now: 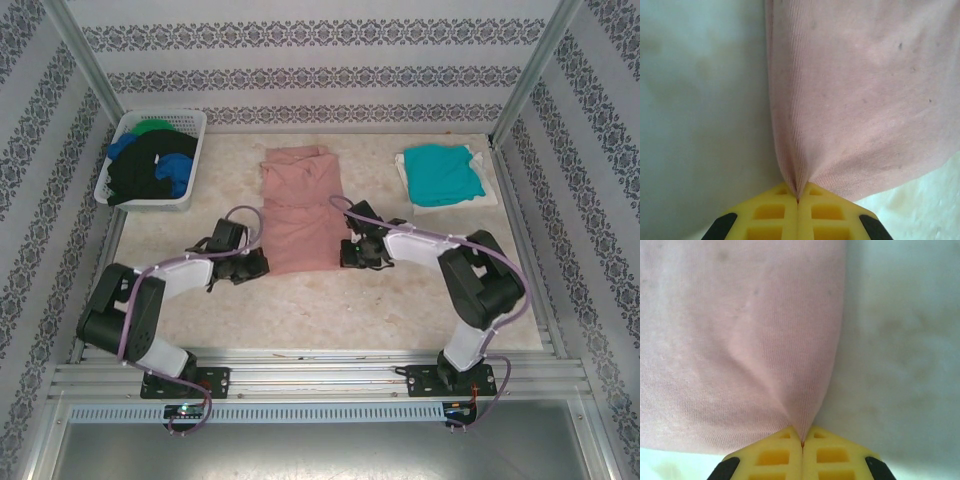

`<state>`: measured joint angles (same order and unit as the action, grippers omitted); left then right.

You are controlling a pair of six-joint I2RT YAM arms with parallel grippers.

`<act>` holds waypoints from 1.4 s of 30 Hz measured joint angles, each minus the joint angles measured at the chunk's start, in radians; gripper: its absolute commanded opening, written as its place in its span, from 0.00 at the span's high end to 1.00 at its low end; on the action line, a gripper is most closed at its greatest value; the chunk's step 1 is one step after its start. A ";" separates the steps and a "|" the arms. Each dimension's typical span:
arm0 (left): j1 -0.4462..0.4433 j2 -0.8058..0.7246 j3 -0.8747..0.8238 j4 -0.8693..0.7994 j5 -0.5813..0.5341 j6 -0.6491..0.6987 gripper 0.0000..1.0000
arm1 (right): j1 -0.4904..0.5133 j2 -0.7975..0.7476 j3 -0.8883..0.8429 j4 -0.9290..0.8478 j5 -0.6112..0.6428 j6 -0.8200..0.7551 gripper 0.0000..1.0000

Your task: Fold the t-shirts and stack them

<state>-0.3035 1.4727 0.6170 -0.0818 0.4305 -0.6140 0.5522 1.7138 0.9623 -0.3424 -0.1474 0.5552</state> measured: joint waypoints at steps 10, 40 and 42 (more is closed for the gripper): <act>-0.142 -0.465 -0.013 -0.240 -0.114 -0.016 1.00 | 0.026 -0.400 -0.084 -0.154 0.001 0.027 1.00; 0.104 0.325 0.732 -0.265 -0.198 0.182 0.96 | -0.195 0.360 0.884 -0.261 -0.079 -0.117 0.95; 0.123 0.378 0.772 -0.259 -0.179 0.189 0.79 | -0.204 0.419 0.944 -0.261 -0.094 -0.118 0.88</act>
<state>-0.1806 1.8503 1.3895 -0.3412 0.2516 -0.4248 0.3481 2.1330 1.9064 -0.6029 -0.2413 0.4374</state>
